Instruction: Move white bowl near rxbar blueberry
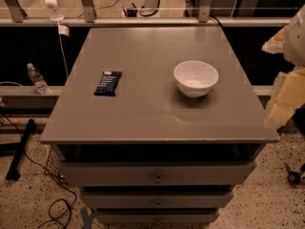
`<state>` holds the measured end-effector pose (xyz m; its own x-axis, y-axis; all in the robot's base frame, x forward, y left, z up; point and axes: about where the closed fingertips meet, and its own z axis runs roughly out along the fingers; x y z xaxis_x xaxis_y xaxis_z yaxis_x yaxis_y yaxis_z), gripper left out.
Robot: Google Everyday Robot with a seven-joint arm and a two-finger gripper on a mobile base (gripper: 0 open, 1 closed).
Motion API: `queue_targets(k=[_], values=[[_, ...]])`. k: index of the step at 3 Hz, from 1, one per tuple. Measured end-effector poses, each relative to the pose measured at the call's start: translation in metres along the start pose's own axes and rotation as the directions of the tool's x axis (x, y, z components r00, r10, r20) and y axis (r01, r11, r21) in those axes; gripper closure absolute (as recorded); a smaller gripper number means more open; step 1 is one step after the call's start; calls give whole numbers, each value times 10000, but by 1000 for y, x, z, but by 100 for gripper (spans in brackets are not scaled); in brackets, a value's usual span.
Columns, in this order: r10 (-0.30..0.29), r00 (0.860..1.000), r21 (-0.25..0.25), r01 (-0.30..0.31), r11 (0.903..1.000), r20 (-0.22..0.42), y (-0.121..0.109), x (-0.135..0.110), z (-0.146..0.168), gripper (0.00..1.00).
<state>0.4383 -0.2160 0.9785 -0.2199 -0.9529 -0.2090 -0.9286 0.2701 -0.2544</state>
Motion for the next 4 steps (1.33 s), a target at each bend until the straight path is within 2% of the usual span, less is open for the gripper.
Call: queue_targets(k=[1, 2, 3, 4], values=[[-2, 10000, 2, 2, 10000, 1, 0, 0, 0, 0], [-959, 9946, -166, 966, 9952, 400, -2, -15, 8, 0], [-2798, 9556, -263, 2833, 9587, 924, -14, -41, 29, 0], [-4406, 8878, -569, 4507, 8909, 1332, -32, -55, 55, 0]])
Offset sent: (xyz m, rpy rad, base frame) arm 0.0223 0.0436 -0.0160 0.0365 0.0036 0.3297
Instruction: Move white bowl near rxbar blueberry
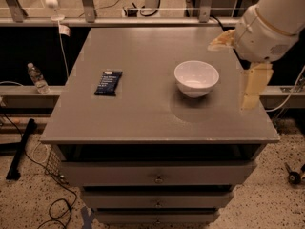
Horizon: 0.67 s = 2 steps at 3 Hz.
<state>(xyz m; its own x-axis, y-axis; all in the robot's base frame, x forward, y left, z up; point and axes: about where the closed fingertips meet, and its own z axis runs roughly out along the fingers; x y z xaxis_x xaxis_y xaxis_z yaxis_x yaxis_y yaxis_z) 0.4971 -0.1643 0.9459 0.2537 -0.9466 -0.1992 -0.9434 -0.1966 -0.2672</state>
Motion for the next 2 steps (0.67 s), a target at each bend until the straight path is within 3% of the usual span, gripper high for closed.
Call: queue_targets(k=[1, 2], values=[[-444, 9990, -3, 444, 9990, 60, -5, 0, 4, 0], [-444, 9990, -3, 444, 9990, 60, -5, 0, 4, 0]])
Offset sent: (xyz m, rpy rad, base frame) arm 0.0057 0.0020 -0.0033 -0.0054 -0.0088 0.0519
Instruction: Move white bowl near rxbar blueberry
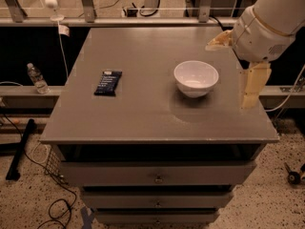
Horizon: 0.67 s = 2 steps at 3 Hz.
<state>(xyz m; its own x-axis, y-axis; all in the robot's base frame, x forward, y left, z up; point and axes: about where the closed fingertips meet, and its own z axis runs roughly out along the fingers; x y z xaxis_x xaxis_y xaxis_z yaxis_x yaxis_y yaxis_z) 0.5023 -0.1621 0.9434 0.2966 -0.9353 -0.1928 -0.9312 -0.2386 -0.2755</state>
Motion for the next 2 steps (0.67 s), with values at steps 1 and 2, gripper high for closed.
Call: queue_targets(k=[1, 2], values=[[-1063, 9938, 2, 1064, 9943, -333, -13, 5, 12, 0], [-2727, 9576, -170, 2723, 9621, -932, -33, 10, 34, 0]])
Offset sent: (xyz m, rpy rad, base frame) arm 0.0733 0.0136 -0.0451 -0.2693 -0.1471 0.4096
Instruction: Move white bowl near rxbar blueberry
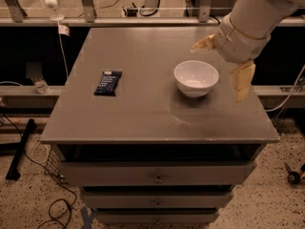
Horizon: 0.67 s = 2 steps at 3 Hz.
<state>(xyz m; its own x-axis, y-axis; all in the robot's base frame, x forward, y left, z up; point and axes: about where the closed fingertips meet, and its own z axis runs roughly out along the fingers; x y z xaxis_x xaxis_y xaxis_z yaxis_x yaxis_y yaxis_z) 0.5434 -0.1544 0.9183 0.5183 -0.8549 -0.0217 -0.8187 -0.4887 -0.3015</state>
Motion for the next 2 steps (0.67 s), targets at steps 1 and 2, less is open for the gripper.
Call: queue_targets(k=[1, 2], values=[[-1199, 9917, -116, 1195, 9928, -459, -11, 5, 19, 0], [-1704, 9838, -268, 1691, 9852, -549, -14, 18, 34, 0]])
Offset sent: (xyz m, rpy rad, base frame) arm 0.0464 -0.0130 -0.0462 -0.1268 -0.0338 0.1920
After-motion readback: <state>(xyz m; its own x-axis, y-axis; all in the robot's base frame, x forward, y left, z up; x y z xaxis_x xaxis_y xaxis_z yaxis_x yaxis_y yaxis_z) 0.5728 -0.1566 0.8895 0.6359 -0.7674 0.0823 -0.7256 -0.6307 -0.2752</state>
